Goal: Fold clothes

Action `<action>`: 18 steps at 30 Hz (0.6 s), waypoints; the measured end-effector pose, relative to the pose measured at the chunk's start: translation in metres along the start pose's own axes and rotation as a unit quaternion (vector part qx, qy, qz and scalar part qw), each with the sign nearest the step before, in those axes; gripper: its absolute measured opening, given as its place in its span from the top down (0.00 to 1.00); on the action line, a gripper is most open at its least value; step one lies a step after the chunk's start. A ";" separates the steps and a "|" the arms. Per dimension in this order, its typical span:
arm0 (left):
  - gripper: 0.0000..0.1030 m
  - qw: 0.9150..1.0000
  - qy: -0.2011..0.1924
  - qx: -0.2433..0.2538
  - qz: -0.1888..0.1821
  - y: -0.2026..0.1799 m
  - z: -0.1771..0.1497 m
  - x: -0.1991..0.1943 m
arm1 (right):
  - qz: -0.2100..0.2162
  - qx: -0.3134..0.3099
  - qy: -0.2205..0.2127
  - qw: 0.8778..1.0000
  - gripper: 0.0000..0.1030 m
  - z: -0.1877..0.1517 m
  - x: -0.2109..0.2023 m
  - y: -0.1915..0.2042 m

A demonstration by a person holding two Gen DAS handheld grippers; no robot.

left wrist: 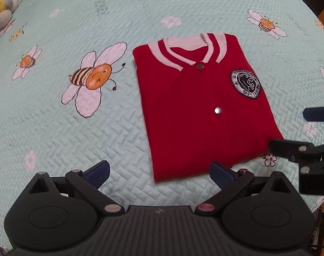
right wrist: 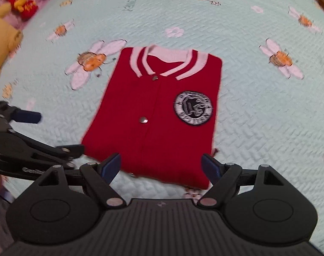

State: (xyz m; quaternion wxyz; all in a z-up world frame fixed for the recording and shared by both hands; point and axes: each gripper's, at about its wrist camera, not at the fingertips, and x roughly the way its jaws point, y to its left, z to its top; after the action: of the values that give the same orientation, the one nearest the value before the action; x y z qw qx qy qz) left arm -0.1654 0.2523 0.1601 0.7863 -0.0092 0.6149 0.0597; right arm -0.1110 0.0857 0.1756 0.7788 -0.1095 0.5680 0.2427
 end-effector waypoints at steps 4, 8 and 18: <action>0.01 1.000 0.011 -0.012 -0.011 -0.001 0.001 0.009 | 0.001 0.013 0.000 1.000 0.21 0.001 0.006 -0.007; 0.01 1.000 0.014 -0.022 -0.007 -0.002 0.004 0.016 | 0.014 0.021 0.007 1.000 0.21 0.001 0.012 -0.009; 0.01 1.000 0.005 -0.012 -0.006 -0.003 0.008 0.013 | 0.020 0.041 0.007 0.999 0.21 -0.002 0.016 -0.005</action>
State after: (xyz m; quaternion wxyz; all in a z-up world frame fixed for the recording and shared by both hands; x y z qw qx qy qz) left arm -0.1547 0.2507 0.1493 0.7832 -0.0225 0.6182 0.0626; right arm -0.1064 0.0844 0.1589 0.7738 -0.0681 0.5846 0.2340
